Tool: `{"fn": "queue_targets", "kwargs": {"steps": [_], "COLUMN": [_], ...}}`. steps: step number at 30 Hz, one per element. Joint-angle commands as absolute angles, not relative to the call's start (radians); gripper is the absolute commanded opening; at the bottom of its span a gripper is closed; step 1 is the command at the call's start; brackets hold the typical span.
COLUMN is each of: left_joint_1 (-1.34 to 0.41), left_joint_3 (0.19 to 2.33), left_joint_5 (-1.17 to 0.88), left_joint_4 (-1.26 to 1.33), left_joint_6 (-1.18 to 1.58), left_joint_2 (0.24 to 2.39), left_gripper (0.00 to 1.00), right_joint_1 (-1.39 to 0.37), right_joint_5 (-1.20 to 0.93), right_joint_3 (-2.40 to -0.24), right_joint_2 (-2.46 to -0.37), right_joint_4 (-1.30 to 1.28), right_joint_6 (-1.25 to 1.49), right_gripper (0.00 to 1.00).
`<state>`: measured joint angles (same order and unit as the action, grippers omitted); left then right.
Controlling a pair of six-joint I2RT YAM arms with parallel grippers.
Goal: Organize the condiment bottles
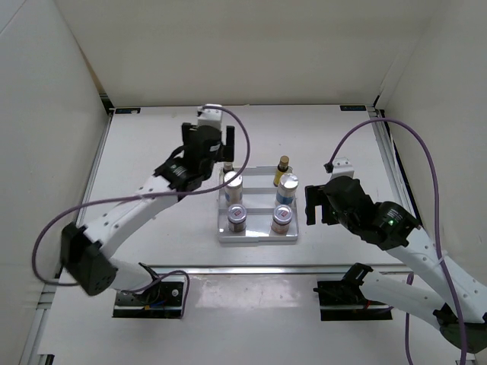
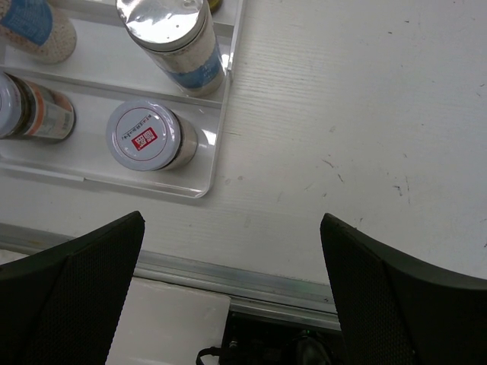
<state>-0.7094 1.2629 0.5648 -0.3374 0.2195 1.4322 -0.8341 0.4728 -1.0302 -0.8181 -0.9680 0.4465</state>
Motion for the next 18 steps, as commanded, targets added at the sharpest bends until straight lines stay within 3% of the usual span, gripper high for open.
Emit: {"fn": "queue_targets", "kwargs": {"steps": [1,13,18], "left_joint_1": [-0.712,-0.624,-0.624], "left_joint_3": [1.22,0.579,0.454], "left_joint_5": [0.725,0.868,0.835], "left_joint_4": [-0.296,-0.155,0.054], "left_joint_6": [0.137,0.023,-0.149], "left_joint_2": [1.209,0.531,0.42], "left_gripper": [1.0,1.0,1.0], "right_joint_1": [-0.838,-0.838,-0.838], "right_joint_5": [0.509,0.641,0.65], "right_joint_3": [-1.023,-1.062,-1.062], "right_joint_2": [-0.821,-0.933,-0.956], "right_joint_4": [-0.971,-1.049,-1.049], "right_joint_6": [0.479,0.571,0.571], "right_gripper": [1.0,1.0,1.0]}}
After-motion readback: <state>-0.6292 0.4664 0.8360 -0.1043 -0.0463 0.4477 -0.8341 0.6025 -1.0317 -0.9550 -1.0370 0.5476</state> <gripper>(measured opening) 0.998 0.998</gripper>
